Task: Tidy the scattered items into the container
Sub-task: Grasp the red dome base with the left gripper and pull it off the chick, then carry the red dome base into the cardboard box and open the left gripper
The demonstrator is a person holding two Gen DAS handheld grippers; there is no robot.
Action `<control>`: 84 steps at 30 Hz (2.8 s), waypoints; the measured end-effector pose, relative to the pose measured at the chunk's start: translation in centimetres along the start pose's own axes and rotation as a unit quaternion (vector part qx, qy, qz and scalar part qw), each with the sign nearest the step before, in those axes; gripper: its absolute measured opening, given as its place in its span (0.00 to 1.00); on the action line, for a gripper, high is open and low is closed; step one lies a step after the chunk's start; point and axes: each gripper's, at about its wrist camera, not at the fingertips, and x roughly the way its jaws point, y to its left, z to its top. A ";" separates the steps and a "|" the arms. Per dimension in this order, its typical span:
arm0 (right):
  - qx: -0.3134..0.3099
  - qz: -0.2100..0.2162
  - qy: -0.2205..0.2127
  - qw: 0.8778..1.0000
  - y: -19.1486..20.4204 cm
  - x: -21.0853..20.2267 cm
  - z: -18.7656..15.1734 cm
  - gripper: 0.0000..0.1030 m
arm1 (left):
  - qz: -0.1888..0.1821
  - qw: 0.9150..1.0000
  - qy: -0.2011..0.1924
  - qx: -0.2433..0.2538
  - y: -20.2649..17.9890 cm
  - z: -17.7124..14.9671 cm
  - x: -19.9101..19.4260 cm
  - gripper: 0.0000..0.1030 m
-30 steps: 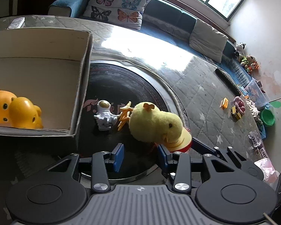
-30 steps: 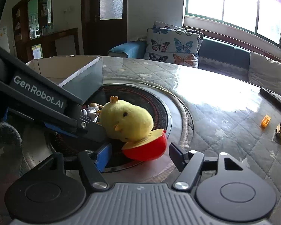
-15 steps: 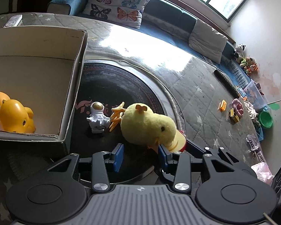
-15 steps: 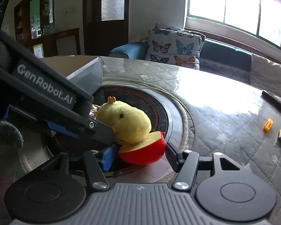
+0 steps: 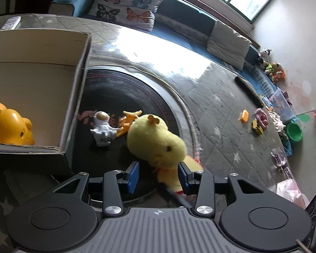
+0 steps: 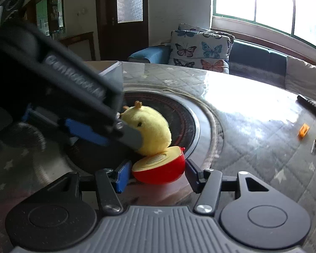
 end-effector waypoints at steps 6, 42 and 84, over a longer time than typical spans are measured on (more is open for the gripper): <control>-0.001 0.016 0.003 1.000 0.6 -0.9 -0.9 0.55 | -0.015 0.999 0.020 0.029 -1.2 -0.9 0.1 0.41; -0.016 0.024 0.010 1.000 1.6 -1.2 -1.9 0.51 | -0.039 0.998 0.035 0.045 -0.7 -0.5 0.6 0.43; 0.030 0.056 -0.007 0.998 0.0 -2.4 -0.1 0.51 | -0.060 0.998 0.028 0.011 1.1 -1.1 -1.2 0.42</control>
